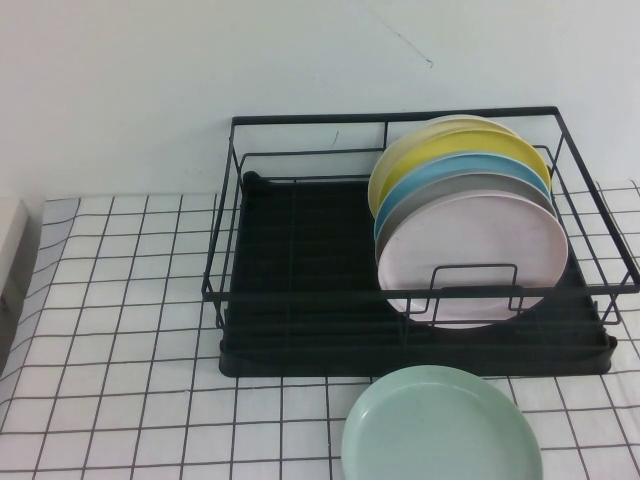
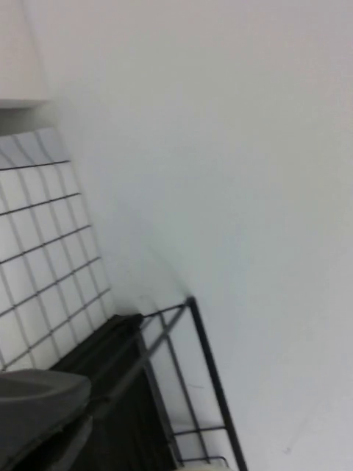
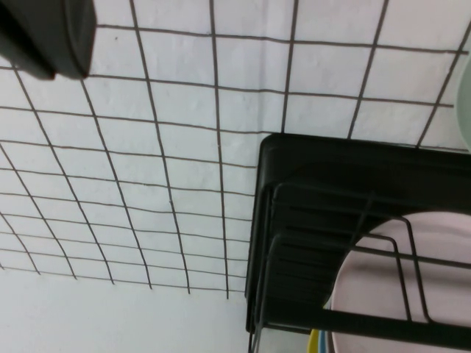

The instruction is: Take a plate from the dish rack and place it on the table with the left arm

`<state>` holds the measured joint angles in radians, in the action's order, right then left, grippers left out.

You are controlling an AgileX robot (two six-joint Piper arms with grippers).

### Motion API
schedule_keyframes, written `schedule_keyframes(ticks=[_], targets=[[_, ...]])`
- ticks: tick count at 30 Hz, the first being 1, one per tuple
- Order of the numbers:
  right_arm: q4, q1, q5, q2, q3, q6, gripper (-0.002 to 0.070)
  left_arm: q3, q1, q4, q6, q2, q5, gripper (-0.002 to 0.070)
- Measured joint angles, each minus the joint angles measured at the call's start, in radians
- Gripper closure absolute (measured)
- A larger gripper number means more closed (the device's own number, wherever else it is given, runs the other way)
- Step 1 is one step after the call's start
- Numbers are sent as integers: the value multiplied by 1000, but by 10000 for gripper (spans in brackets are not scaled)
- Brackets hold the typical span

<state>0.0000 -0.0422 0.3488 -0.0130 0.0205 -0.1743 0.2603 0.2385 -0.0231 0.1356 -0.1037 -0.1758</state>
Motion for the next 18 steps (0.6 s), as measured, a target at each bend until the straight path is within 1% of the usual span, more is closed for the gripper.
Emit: schedule_keyframes(ticks=[5,10,13,18], targets=[[0,0,0,0,0,0,679,-171,-106,57,-10,108,-11,677],[0,0,0,0,0,0,679,-282,-182,63,-117,112,-11,677],[0,0,0,0,0,0,679,-283,-206,61,-161,112,-47,677],[0,0,0,0,0,0,679,-281,-208,49,-180,116,-126,677]])
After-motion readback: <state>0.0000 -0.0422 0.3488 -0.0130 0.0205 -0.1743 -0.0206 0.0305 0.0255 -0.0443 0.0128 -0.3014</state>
